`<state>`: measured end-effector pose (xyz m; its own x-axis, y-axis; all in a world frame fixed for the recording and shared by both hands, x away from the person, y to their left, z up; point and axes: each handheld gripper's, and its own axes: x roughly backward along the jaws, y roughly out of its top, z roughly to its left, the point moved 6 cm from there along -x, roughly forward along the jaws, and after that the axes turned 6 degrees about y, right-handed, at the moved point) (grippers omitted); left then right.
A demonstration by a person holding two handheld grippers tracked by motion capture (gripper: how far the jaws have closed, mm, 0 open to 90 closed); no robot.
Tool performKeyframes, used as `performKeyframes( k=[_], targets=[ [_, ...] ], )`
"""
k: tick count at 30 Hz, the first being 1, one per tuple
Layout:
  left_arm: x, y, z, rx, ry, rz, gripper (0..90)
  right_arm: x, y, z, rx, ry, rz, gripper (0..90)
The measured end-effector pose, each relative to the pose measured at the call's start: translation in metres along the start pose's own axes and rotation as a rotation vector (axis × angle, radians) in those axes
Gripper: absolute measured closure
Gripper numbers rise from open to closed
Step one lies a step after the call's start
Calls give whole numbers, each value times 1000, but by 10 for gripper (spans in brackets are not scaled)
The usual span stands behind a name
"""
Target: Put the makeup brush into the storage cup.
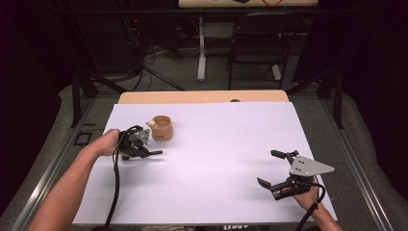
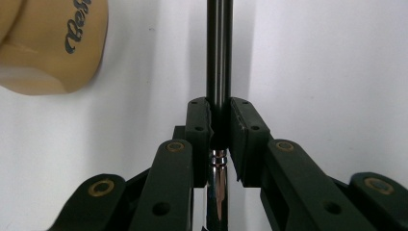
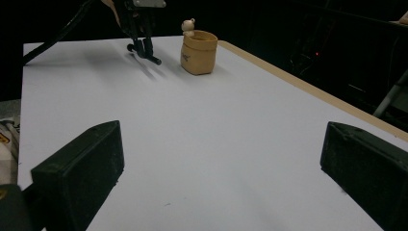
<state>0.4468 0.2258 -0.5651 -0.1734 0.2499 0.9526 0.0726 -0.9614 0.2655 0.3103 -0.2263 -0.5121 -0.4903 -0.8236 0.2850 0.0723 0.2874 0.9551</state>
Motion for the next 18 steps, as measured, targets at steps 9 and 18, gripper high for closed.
performKeyframes(
  k=[9,18],
  targets=[
    [11,6,-6,86,16,-75,787,-1,0,0,5,-3,5,10],
    [20,20,-15,130,25,-147,787,-1,0,0,2,-4,9,10]
  ],
)
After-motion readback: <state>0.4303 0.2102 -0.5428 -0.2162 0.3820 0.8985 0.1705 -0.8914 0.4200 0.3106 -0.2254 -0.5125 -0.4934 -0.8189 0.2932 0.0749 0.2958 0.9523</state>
